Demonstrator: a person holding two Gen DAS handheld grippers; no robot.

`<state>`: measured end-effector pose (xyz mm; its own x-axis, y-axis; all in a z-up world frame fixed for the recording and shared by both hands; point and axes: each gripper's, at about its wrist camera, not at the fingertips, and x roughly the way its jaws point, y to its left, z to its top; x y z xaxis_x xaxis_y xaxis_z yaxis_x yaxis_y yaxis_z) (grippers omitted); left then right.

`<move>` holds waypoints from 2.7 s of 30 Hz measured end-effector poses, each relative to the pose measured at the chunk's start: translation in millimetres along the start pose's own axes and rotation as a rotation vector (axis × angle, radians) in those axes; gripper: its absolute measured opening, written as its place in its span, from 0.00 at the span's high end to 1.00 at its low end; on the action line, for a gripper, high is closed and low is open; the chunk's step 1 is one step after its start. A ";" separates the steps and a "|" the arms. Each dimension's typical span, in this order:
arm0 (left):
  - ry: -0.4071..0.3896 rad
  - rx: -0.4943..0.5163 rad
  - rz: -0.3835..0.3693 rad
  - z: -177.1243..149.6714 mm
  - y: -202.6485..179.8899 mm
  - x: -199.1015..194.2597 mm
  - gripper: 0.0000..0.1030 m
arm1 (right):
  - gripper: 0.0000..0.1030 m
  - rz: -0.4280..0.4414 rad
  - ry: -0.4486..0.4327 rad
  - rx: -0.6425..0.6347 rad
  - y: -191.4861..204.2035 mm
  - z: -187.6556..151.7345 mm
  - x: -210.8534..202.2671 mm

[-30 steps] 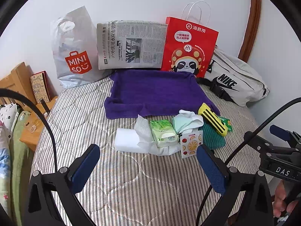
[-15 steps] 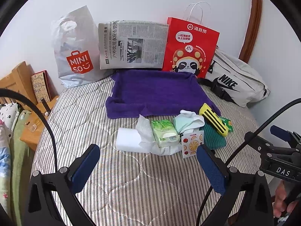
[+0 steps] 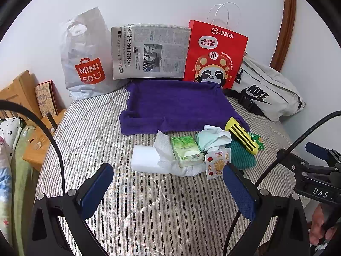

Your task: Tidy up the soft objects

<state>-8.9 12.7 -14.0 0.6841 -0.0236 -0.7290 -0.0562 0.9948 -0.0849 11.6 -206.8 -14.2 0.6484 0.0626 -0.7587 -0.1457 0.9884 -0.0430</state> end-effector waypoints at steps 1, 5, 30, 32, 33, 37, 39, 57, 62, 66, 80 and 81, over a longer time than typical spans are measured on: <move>0.000 0.000 -0.001 -0.3 -0.1 -0.3 0.00 | 0.00 0.000 0.000 -0.001 0.1 0.2 0.4; 0.002 -0.001 -0.012 -1.2 0.3 0.2 0.00 | 0.00 0.003 0.000 -0.004 0.5 -0.3 0.7; 0.159 0.011 0.080 -27.0 50.2 103.5 0.01 | 0.00 0.017 0.084 -0.013 -1.7 0.7 49.5; 0.185 0.026 0.077 -31.9 50.5 117.5 0.01 | 0.00 0.015 0.096 -0.016 -1.2 0.7 56.3; 0.191 0.029 0.075 -33.5 50.4 122.1 0.01 | 0.00 0.014 0.102 -0.017 -1.2 0.8 59.3; 0.193 0.044 0.062 -36.3 46.5 135.2 0.01 | 0.00 0.010 0.126 -0.017 -0.8 1.6 72.5; 0.183 0.049 0.050 -35.4 43.9 140.1 0.01 | 0.00 0.010 0.137 -0.019 0.4 2.5 78.2; 0.161 0.048 0.060 -25.9 32.0 170.0 0.10 | 0.00 0.013 0.208 -0.048 8.9 3.8 118.3; 0.127 0.011 0.058 -22.4 60.0 163.6 0.23 | 0.00 0.013 0.215 -0.045 7.6 5.4 122.7; 0.117 -0.007 0.062 -24.7 80.1 163.9 0.23 | 0.00 0.013 0.218 -0.048 7.3 5.5 126.2; 0.100 0.039 0.079 -22.2 77.5 173.6 0.23 | 0.00 0.034 0.168 0.069 -37.9 1.5 128.2; 0.099 0.042 0.079 -22.5 77.2 173.6 0.23 | 0.00 0.035 0.160 0.079 -40.2 2.2 129.0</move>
<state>89.2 83.1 -162.3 0.6037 0.0473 -0.7958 -0.0753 0.9972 0.0021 102.8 -238.2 -108.9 0.5156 0.0803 -0.8531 -0.1031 0.9942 0.0313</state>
